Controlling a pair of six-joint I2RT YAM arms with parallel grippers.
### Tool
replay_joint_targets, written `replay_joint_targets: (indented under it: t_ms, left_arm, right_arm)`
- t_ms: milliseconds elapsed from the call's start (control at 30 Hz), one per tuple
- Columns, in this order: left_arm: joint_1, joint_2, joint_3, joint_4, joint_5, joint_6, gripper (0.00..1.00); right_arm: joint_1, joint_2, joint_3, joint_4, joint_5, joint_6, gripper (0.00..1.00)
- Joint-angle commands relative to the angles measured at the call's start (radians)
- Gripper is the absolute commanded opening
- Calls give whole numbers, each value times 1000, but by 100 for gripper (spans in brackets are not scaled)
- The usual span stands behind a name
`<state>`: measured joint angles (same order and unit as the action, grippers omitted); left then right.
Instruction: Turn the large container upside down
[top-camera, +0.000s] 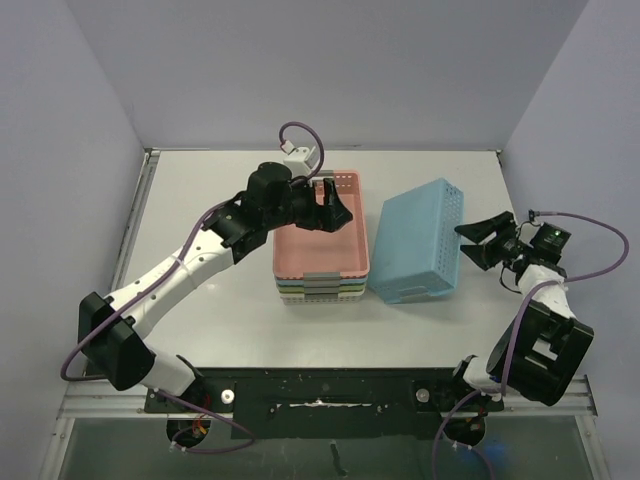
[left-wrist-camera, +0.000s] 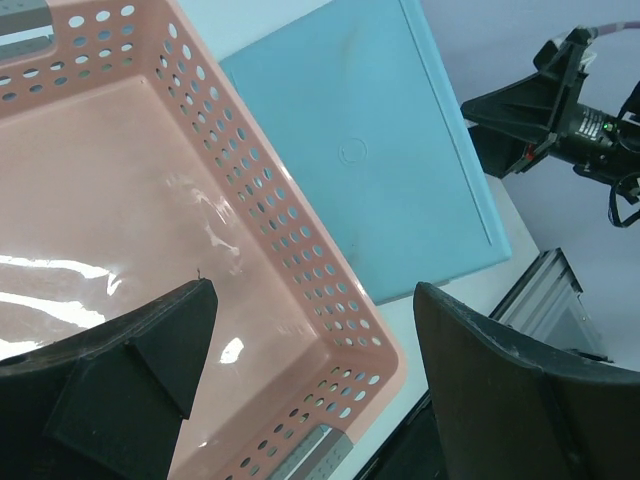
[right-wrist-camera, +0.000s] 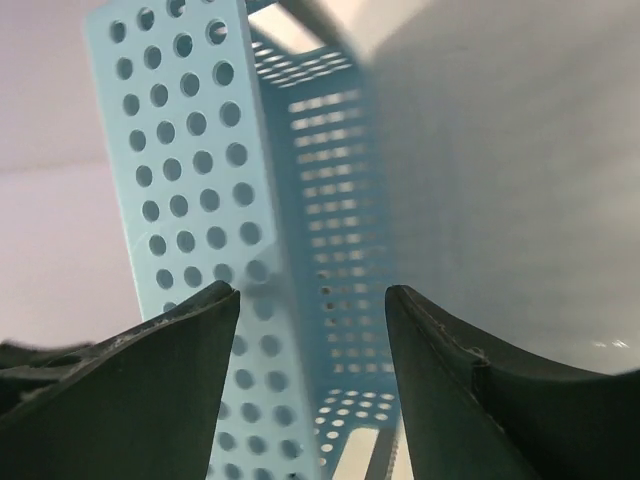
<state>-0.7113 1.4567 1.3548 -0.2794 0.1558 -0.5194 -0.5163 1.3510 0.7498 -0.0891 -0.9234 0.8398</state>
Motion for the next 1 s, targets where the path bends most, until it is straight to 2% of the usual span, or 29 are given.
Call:
replay_joint_targets:
  t_ms: [0,100,233,367,433,533,567,733,833,967]
  left_arm:
    - [-12,5,56,61,26,-5,80]
    - [-17,5,52,65,25,-5,80]
    - [-19,7,51,70,28,-6,80]
    - [-20,7,52,74,26,-2,80]
    - [-20,8,54,66,23,9,80]
    - [-17,6,64,40,7,33,80]
    - [-13,3,67,33,0,38,80]
    - [34,-40,85,-55,-78,52,80]
    - [125,-83,81,-123,-109,40,80]
    - [249,-163,28,-153,-122,29,80]
  right_arm:
    - [-55,-31,-18,-213,181,-111,62]
    - [-90,-41,-6,-273,264,-117,62]
    - [-89,-74,27,-291,280,-124,66]
    - [3,-163,157,-407,441,-201,72]
    - [103,-216,216,-441,498,-232,76]
    - [315,-290,261,-440,570,-244,85]
    - [418,-313,267,-447,609,-244,86]
    - [753,-359,228,-569,735,-168,88]
    - [928,-393,199,-673,794,-71,88]
    - [1088,-444,140,-718,863,69,88]
